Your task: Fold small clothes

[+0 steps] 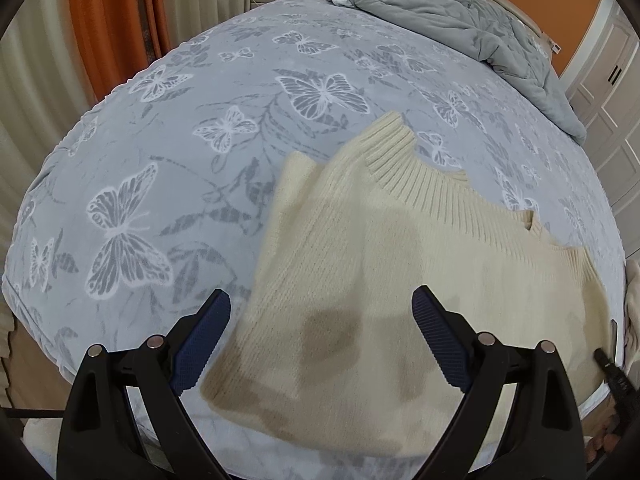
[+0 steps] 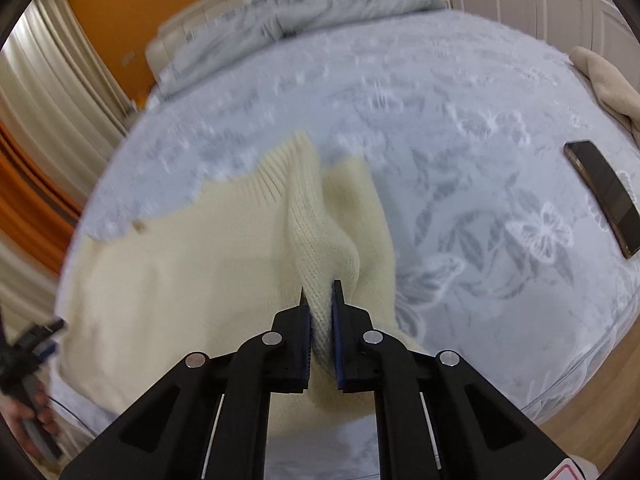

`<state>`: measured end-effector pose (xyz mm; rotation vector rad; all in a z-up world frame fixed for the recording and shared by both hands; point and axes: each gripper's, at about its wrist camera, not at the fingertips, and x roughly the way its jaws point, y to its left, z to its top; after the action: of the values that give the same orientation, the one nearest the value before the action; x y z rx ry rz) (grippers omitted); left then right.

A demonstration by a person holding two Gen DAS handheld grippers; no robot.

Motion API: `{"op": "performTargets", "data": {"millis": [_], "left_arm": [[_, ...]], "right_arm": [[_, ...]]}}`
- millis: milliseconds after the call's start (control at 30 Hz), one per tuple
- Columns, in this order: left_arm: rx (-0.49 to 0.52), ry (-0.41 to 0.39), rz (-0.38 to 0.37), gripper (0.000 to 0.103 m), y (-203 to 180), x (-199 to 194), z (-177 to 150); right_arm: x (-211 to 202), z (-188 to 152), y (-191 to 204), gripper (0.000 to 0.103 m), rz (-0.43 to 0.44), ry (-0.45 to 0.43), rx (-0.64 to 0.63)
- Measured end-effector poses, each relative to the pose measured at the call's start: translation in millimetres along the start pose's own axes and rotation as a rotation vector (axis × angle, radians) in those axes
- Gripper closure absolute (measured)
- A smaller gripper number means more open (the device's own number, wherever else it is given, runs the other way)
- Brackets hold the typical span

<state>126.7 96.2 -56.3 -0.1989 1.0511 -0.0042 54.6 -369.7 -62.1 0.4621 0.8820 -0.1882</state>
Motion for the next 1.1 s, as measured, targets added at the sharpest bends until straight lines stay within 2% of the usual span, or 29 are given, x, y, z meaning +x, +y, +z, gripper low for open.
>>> {"op": "performTargets", "data": {"millis": [67, 100, 167, 200, 300, 367, 467, 500, 533, 567, 600, 700, 833, 867, 900, 933, 1000, 1100], "left_arm": [[0.006, -0.006, 0.001, 0.013, 0, -3, -2], [0.011, -0.008, 0.004, 0.013, -1, -4, -3], [0.028, -0.007, 0.017, 0.013, -2, -4, -6], [0.034, -0.003, 0.024, 0.013, -2, -3, -9], [0.039, 0.011, 0.030, 0.013, -2, -2, -14], [0.036, 0.012, 0.030, 0.013, -1, -3, -16], [0.036, 0.015, 0.031, 0.013, 2, -3, -19], [0.036, 0.017, 0.034, 0.013, 2, -3, -19], [0.033, 0.020, 0.033, 0.013, 4, -2, -20], [0.029, 0.023, 0.031, 0.013, 4, 0, -20], [0.026, 0.026, 0.030, 0.013, 5, 1, -20], [0.025, 0.035, 0.027, 0.013, 7, 3, -22], [-0.004, 0.076, -0.001, 0.013, 16, 9, -27], [-0.017, 0.089, -0.006, 0.013, 19, 12, -29], [-0.033, 0.107, -0.007, 0.013, 25, 17, -31], [-0.042, 0.114, -0.002, 0.013, 28, 20, -33], [-0.060, 0.123, 0.001, 0.013, 34, 24, -35], [-0.097, 0.141, -0.026, 0.011, 42, 31, -37]], "right_arm": [[-6, 0, -1, 0.095, -0.004, -0.011, 0.004], [-1, -2, -4, 0.095, -0.025, 0.012, 0.003], [27, -10, -17, 0.095, -0.077, 0.133, 0.019], [35, -15, -24, 0.095, -0.074, 0.158, 0.051], [22, -10, -21, 0.093, -0.054, 0.116, 0.070], [10, -6, -13, 0.088, -0.070, 0.079, 0.057], [-13, 3, 3, 0.087, -0.092, -0.013, 0.022], [-14, 9, 9, 0.084, -0.092, -0.030, 0.004], [-11, 17, 17, 0.069, -0.086, -0.030, -0.021], [-4, 26, 23, 0.054, -0.088, -0.021, -0.049], [5, 35, 28, 0.050, -0.095, -0.012, -0.073], [42, 57, 39, 0.050, -0.111, 0.020, -0.129], [99, 72, 26, 0.049, -0.141, 0.140, -0.055], [106, 72, 25, 0.066, -0.148, 0.159, -0.049], [111, 73, 27, 0.090, -0.148, 0.179, -0.057], [109, 77, 31, 0.096, -0.129, 0.181, -0.071], [80, 86, 40, 0.097, -0.057, 0.082, -0.085], [50, 96, 35, 0.098, -0.021, -0.037, -0.067]]}}
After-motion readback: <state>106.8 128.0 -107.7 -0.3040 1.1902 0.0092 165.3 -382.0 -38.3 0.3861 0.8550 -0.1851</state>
